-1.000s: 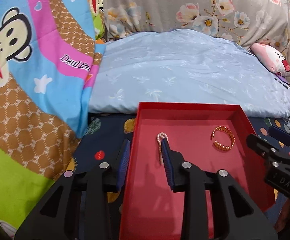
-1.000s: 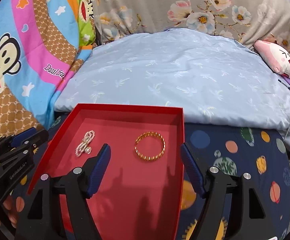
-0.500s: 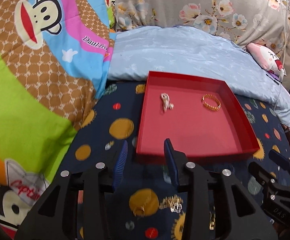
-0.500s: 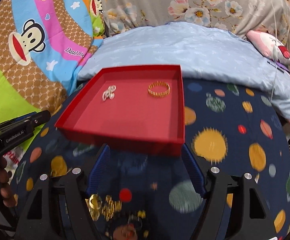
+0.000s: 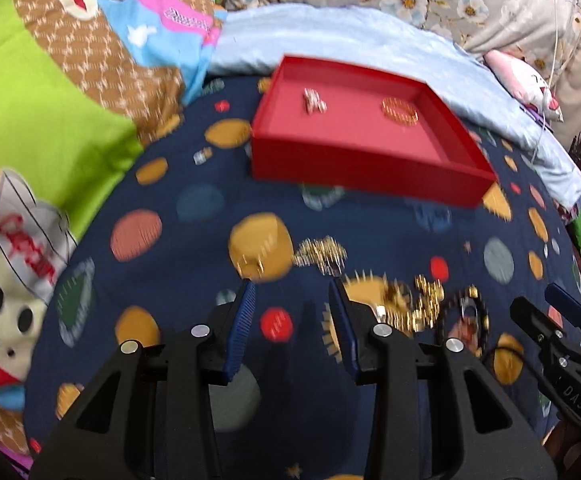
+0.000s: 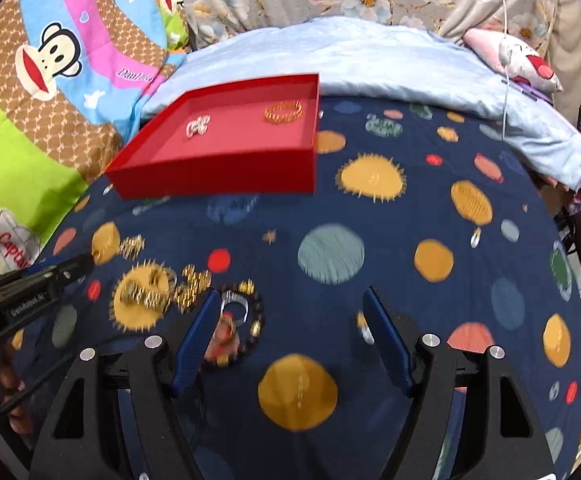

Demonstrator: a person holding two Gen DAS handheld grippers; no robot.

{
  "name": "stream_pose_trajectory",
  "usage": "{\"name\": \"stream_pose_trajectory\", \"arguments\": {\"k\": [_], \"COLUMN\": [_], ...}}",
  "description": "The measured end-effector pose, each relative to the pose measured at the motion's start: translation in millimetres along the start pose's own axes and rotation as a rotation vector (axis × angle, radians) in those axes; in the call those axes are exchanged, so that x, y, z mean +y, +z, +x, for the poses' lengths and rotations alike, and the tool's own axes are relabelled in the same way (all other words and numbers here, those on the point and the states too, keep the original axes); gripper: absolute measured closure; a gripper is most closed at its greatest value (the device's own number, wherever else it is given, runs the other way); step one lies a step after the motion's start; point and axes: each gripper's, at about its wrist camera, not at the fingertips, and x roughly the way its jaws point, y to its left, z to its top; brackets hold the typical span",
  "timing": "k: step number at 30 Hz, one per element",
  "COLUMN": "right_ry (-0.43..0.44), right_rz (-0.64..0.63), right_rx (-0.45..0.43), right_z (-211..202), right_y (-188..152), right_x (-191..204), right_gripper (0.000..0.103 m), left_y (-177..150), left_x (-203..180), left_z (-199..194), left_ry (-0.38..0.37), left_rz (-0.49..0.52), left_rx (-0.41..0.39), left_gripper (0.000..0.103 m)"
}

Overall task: Organize jewelry
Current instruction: 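Withdraw both grippers from the tray back over the remaining jewelry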

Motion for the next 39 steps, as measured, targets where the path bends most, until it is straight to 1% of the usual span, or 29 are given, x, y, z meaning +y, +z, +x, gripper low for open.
{"name": "stream_pose_trajectory", "arguments": {"k": [1,2,3,5,6,7,9,11,15,20,22,23,24,29,30,32,35,39], "right_ry": [0.007,0.01,0.014,0.02,0.025,0.029,0.032,0.038,0.043,0.002,-0.019,-0.03,-0.032,-0.036,-0.035,-0.038,-0.04,-0.027], "right_rz": [0.0,-0.004,-0.009,-0.021,-0.022,-0.021,-0.015,-0.009,-0.011,-0.057,-0.078,-0.088,-0.091,-0.05,-0.036,-0.021,-0.003,0.02], "right_rx": [0.013,0.02,0.026,0.039,0.046,0.051,0.062,0.075,0.082,0.075,0.07,0.067,0.067,0.055,0.048,0.034,0.02,0.014], "right_z": [2,4,5,9,12,14,18,22,26,29,30,30,30,27,25,21,16,13], "right_y": [-4,-7,-8,-11,-12,-13,-14,-15,-14,-14,-14,-14,-13,-10,-9,-6,-1,3], "right_x": [1,1,3,7,8,9,9,9,11,19,21,22,22,10,6,1,-7,-15], "right_gripper": [0.032,0.035,0.04,0.046,0.053,0.056,0.067,0.073,0.076,0.076,0.081,0.087,0.096,0.096,0.096,0.096,0.096,0.096], "left_y": [-4,-7,-10,-14,-15,-16,-17,-17,-17,-15,-15,-15,-14,-15,-15,-15,-14,-13], "left_x": [-1,-2,-2,-2,-2,-1,2,4,6,4,4,3,3,-1,-3,-6,-17,-29], "left_z": [1,2,2,3,2,2,2,2,3,4,4,4,5,7,7,7,7,15], "left_ry": [-0.001,-0.002,-0.004,0.001,0.005,0.008,0.015,0.018,0.022,0.015,0.009,0.008,0.006,-0.02,-0.026,-0.041,-0.07,-0.078], "left_rz": [-0.001,-0.003,-0.005,-0.006,-0.006,-0.007,-0.011,-0.015,-0.017,-0.019,-0.021,-0.022,-0.023,-0.026,-0.027,-0.03,-0.022,-0.023], "left_rx": [0.008,0.015,0.022,0.029,0.031,0.034,0.036,0.035,0.034,0.037,0.037,0.036,0.036,0.051,0.054,0.054,0.051,0.064], "left_gripper": [0.066,0.066,0.066,0.066,0.066,0.066,0.066,0.066,0.066,0.066,0.066,0.066,0.066,0.065,0.064,0.055,0.052,0.052]}}
